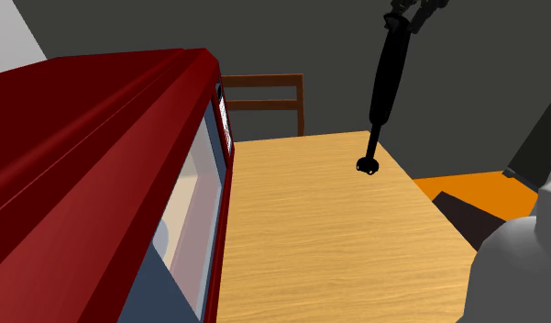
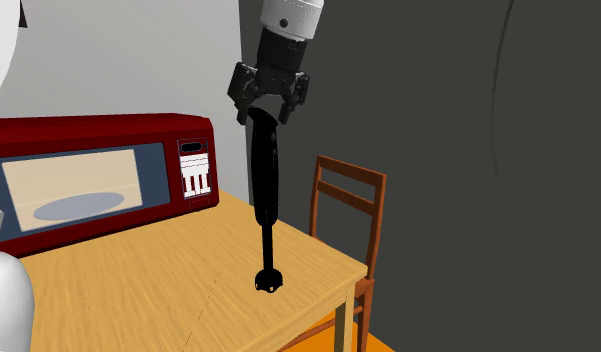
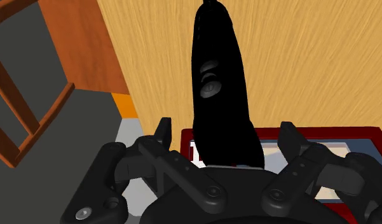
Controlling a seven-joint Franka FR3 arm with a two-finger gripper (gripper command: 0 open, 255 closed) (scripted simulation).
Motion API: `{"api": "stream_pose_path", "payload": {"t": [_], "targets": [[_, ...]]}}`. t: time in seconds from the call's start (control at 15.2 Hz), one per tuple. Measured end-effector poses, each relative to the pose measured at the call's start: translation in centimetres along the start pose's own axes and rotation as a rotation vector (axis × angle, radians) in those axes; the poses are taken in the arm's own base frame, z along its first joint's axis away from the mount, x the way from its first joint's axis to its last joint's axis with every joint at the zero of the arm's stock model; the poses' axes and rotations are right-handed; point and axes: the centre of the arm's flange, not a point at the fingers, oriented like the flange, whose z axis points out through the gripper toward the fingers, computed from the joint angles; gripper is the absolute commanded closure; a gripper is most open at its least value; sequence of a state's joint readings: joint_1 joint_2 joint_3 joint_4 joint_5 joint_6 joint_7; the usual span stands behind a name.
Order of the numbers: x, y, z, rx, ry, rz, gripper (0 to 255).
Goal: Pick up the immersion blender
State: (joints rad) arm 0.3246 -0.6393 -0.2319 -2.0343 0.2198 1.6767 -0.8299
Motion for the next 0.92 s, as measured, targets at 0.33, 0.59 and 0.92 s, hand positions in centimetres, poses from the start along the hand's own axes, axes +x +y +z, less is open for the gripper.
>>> {"api": "stream_pose_path", "payload": {"t": [0.33, 0.59, 0.92], "targets": [[-0.34, 0.02, 0.71, -0.001, 0.001, -0.001, 255], [-0.37, 0.02, 0.7, -0.001, 0.001, -0.001, 255], [-0.09, -0.04, 0.25, 0.0, 0.0, -0.001, 255]]}}
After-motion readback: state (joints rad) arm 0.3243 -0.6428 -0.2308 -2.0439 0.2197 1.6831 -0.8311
